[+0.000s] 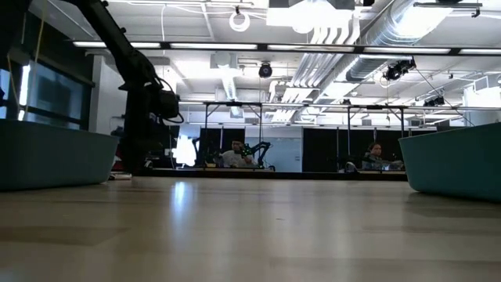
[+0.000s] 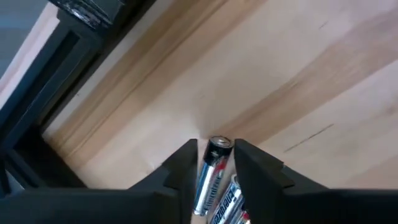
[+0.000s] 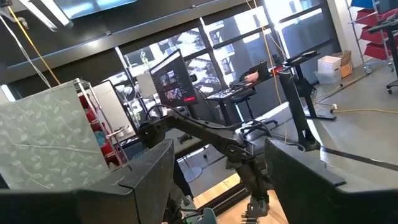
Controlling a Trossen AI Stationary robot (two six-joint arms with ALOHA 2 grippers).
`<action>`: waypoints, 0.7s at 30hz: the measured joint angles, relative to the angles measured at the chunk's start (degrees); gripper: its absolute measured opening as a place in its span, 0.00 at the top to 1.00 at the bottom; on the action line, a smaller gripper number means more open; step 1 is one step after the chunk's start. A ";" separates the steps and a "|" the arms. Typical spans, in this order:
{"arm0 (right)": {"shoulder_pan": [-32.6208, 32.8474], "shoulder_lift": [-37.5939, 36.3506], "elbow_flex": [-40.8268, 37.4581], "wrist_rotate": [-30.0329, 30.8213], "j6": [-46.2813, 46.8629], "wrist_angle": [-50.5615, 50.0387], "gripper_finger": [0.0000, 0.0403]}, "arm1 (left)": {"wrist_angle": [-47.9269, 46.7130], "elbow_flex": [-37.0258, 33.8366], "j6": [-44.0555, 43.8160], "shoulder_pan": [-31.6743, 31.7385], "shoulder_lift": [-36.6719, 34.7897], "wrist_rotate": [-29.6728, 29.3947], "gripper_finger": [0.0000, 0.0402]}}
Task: Sort batteries
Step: Put the silver battery into the blue bin
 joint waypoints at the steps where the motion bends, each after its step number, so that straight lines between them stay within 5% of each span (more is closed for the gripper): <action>1: 0.00 0.00 0.00 0.00 -0.01 0.00 0.40 | 0.13 0.00 0.32 0.00 0.18 0.27 0.79; 14: 0.00 0.00 -0.05 0.00 0.20 0.06 0.40 | 0.92 0.07 -0.89 -0.45 -0.46 0.52 0.99; 21: 0.00 0.00 -0.07 0.04 0.05 0.07 0.40 | 0.92 0.00 -2.33 -2.39 -7.62 1.64 1.00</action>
